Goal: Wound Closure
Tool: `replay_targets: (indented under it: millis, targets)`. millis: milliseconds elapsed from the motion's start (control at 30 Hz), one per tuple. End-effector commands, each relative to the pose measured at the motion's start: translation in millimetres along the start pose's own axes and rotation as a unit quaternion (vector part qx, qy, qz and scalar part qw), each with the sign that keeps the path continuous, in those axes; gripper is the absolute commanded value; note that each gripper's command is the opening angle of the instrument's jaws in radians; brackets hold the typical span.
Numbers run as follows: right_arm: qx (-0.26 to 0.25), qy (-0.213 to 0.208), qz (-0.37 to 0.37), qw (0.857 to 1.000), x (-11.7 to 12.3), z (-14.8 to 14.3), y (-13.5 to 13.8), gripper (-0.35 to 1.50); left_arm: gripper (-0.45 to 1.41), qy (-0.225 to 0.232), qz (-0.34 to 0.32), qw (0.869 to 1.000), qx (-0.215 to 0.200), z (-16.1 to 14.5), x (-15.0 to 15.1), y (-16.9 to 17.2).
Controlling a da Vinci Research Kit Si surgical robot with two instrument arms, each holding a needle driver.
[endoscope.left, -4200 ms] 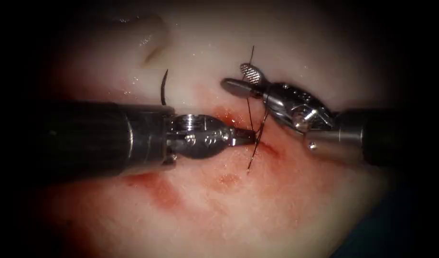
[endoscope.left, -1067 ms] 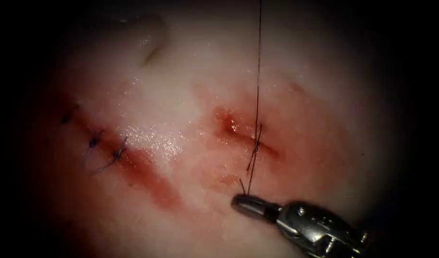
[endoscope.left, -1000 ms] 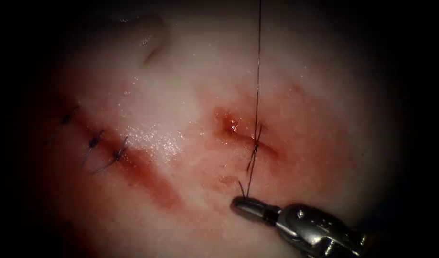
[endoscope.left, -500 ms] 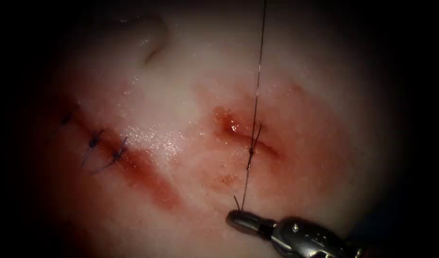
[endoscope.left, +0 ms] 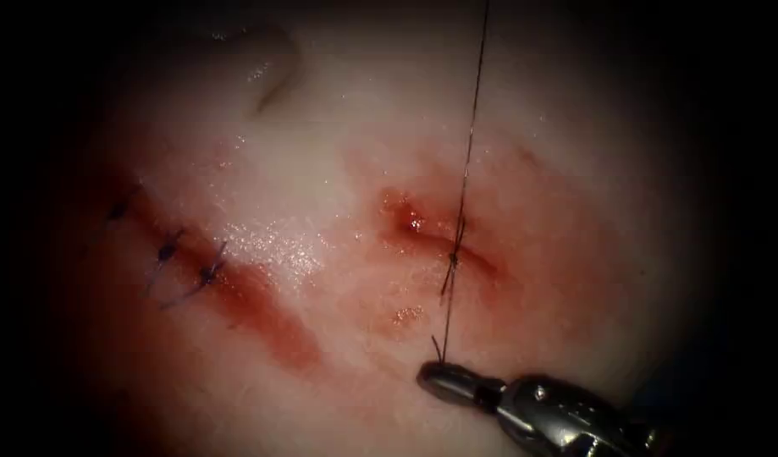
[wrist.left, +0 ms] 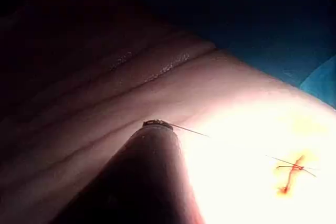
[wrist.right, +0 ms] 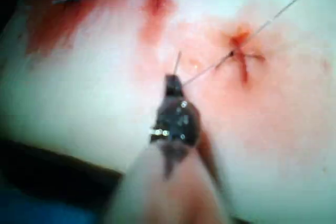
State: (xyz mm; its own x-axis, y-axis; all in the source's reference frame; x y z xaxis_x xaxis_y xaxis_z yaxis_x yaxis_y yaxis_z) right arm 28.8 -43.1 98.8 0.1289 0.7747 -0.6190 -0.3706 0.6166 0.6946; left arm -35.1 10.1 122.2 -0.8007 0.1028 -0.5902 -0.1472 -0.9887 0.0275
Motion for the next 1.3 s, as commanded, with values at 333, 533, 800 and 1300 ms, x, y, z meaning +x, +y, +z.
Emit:
replay_targets:
  millis: [333, 533, 800, 1300]
  targets:
    - [0.002, -0.003, -0.001, 1.000, -0.8, 0.7, -0.9, -0.35, -0.45, -0.027, 0.012, 0.999, 0.033, 3.0, 1.9, -0.4]
    - [-0.002, -0.002, -0.001, 1.000, -0.7, 0.6, -1.0, -0.35, -0.45, -0.025, 0.012, 0.999, 0.034, 3.7, 2.5, -0.6]
    - [-0.015, 0.025, 0.012, 1.000, 2.0, -0.3, -0.2, 0.67, -0.45, -0.004, 0.020, 1.000, 0.008, 3.4, 1.7, 1.1]
    - [-0.003, 0.034, 0.028, 0.999, 8.1, -5.4, 1.3, 1.09, -0.45, 0.016, 0.030, 0.999, -0.007, 1.2, 1.5, 3.8]
